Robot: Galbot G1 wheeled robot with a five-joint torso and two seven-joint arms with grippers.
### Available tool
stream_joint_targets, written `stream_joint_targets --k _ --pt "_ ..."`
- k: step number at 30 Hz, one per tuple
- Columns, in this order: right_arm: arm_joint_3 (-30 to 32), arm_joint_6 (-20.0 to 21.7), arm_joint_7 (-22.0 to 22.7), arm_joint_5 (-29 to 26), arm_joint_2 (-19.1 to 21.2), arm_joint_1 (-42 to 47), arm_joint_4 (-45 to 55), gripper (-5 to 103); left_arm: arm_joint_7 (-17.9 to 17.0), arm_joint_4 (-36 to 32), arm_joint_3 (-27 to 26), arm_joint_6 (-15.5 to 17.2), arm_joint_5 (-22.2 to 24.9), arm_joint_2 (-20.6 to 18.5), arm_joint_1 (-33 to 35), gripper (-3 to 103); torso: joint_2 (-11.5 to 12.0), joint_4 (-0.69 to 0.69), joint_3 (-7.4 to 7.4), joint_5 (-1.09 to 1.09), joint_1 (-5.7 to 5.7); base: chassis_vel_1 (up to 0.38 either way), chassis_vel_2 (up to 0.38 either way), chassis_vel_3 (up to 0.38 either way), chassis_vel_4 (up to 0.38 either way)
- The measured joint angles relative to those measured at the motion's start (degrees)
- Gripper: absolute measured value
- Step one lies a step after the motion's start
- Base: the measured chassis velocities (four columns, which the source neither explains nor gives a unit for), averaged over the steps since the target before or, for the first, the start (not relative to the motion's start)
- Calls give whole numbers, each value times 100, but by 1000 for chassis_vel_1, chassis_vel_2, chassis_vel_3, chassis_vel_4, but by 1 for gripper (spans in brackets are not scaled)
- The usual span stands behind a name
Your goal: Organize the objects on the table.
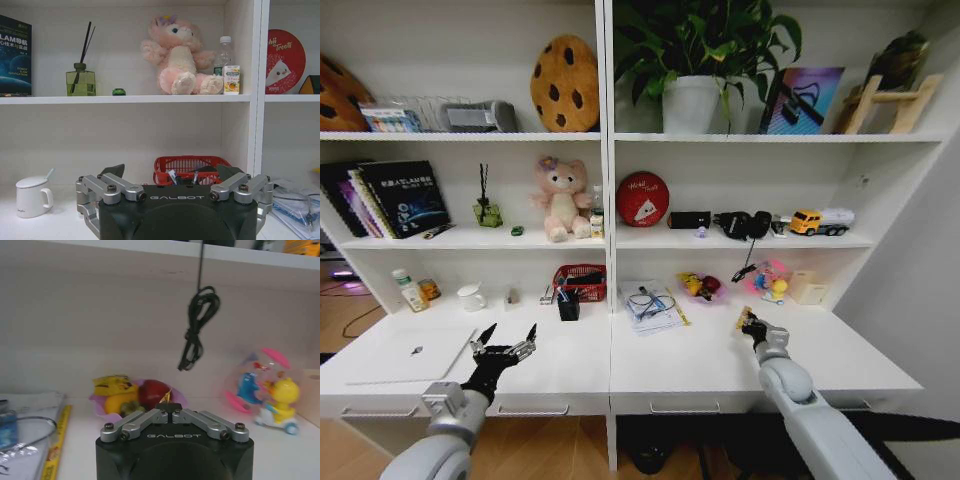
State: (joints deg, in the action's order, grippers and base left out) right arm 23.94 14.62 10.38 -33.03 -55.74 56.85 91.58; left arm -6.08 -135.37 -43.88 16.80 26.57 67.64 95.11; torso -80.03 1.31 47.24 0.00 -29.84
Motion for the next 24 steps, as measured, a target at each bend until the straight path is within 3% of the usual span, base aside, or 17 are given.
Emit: stream_joint_targets --k 6,8,15,24 --pt "-436 -149 -442 -85 52 -767 -589 0 0 0 0 0 0 0 0 100 0 1 0 0 0 0 0 0 0" --pt "-816 -211 -548 -111 -13 -1621 -1144 0 -2 0 0 0 1 0 0 100 0 0 0 -2 0 0 0 0 0" --pt "-1416 -226 -541 -93 -387 -2803 -2498 0 0 0 0 0 0 0 0 100 0 0 0 -1 -1 0 0 0 0" --pt "-1544 -371 -521 296 -891 -3509 -3763 0 0 0 0 0 1 0 0 100 0 2 0 -1 0 0 0 0 0"
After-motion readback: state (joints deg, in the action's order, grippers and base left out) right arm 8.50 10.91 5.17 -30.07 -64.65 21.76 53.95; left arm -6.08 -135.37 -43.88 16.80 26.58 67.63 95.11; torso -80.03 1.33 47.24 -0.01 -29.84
